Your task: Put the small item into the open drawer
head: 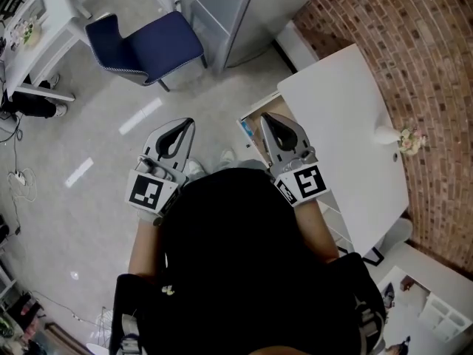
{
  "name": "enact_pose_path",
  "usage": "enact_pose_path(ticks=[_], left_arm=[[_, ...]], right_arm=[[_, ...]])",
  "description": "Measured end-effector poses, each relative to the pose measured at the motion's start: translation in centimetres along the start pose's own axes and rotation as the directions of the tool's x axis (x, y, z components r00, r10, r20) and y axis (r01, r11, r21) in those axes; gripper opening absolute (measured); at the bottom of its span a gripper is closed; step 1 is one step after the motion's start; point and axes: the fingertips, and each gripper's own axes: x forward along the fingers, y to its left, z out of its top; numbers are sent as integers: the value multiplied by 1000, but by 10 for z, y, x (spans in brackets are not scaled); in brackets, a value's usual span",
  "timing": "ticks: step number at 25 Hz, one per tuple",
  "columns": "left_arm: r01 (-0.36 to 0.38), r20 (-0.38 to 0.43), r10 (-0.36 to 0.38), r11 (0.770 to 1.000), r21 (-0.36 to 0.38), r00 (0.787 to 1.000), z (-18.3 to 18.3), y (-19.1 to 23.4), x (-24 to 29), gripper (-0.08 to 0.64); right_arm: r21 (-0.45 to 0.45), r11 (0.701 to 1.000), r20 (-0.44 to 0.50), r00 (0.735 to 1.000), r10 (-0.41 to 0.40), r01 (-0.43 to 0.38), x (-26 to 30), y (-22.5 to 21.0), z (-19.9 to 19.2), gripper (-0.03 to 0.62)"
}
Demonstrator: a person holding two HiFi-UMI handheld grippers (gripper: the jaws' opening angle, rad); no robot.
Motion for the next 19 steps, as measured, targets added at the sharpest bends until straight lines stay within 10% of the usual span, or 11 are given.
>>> enact_pose_path(ticks=[19], left_arm=[[33, -14, -33, 999, 0, 999, -4, -9, 2, 3]], right_arm=[[32, 999, -29, 999, -37, 38, -11, -9, -15, 12]])
